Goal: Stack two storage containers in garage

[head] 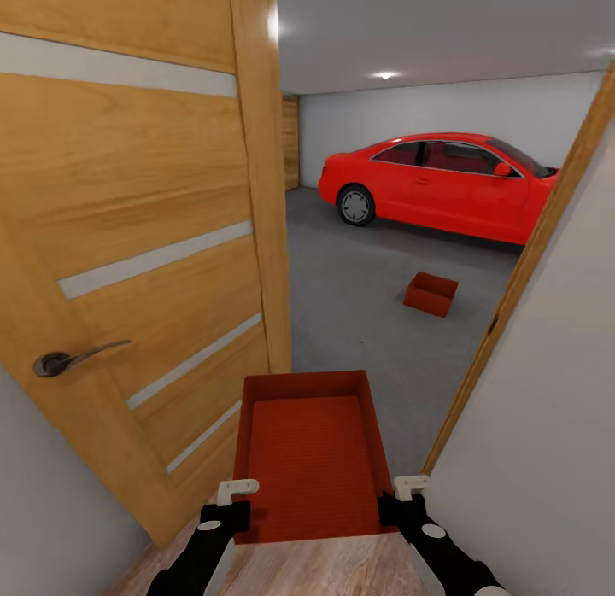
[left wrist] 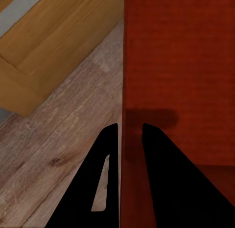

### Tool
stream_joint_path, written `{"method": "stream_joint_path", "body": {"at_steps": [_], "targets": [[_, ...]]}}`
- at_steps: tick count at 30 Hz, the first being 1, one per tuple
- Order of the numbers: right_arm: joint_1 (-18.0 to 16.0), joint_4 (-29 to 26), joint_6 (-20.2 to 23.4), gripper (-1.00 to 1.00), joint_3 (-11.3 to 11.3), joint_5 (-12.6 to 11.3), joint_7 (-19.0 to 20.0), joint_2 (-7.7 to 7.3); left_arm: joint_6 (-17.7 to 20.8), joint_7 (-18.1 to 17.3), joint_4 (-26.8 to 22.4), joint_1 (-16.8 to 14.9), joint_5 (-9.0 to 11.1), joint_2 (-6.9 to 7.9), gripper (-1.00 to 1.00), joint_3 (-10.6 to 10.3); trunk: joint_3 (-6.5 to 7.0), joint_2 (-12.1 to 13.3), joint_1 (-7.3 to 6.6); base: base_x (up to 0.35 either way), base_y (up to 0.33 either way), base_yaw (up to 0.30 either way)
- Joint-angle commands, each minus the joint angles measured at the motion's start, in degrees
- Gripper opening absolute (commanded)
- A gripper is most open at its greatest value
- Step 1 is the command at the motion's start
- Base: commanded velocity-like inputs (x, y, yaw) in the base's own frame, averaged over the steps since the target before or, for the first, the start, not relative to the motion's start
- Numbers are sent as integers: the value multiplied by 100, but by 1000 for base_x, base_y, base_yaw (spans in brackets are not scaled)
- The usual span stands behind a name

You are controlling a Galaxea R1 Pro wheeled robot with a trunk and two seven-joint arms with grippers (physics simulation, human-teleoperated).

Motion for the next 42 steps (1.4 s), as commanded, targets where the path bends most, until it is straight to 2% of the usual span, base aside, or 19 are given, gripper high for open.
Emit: {"method": "stream_joint_path", "body": {"at_steps": [1,19,42], "targets": [[-5,23,-22,-100,193,-33,4,-18,48,22,-81,-5,-129,-6,-100,23,-12,-13,3,0,0,-295],[-5,23,-22,-100,193,-33,3,-18,48,22,-81,-2,-131,-6,-100,23,-12,-13,3,0,0,-288],[-5,23,-22,-100,187,-33,4,-18,48,22,-81,-6,-133,-6,-100,23,-12,-13,3,0,0,-10]]}}
